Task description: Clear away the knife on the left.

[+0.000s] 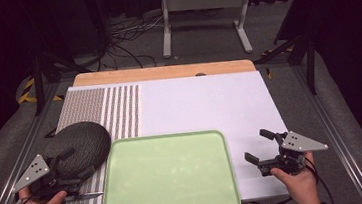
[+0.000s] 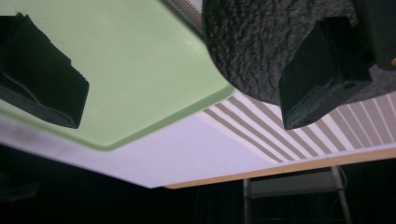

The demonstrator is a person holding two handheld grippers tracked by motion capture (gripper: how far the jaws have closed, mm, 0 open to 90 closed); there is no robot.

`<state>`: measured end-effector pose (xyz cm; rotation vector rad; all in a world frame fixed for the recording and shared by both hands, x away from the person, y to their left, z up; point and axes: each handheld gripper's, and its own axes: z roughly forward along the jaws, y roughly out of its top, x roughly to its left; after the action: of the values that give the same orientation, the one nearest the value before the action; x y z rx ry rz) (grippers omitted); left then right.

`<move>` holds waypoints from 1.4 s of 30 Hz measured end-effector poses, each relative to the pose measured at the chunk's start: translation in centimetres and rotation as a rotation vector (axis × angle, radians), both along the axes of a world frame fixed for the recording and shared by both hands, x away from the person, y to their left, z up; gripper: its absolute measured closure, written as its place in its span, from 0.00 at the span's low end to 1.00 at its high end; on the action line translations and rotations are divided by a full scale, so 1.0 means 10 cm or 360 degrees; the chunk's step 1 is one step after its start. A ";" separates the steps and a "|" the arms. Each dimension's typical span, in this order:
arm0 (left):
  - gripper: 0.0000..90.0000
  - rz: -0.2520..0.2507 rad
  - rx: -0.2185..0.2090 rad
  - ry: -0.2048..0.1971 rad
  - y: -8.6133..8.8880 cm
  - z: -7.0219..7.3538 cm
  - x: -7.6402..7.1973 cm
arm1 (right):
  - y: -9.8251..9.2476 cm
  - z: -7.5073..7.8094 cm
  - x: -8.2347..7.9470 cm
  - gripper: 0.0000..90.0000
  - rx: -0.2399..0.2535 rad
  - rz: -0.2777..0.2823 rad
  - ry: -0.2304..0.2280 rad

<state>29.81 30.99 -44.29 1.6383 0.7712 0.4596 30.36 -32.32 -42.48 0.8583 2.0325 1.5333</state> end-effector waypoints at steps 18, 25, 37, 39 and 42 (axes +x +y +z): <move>0.07 -0.0075 0.0090 0.0010 -0.04 0.07 -0.05 | 0.02 -0.04 -0.01 0.03 -0.0042 0.0010 -0.0004; 0.07 -0.0148 0.0235 0.0076 -0.06 0.16 -0.04 | 0.03 -0.07 0.01 0.03 -0.0046 0.0018 0.0023; 0.07 -0.0237 0.0589 0.0218 -0.06 0.32 0.01 | 0.04 -0.09 0.04 0.03 -0.0038 0.0021 0.0042; 0.07 -0.0258 0.0644 0.0235 -0.07 0.35 0.01 | 0.03 -0.09 0.04 0.03 -0.0034 0.0022 0.0052; 0.07 -0.0283 0.0698 0.0248 -0.08 0.39 0.01 | 0.02 -0.10 0.05 0.03 -0.0022 0.0019 0.0058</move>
<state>29.91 30.19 -40.34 2.1526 0.6598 0.3945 30.82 -32.11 -43.47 0.8759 2.0752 1.5185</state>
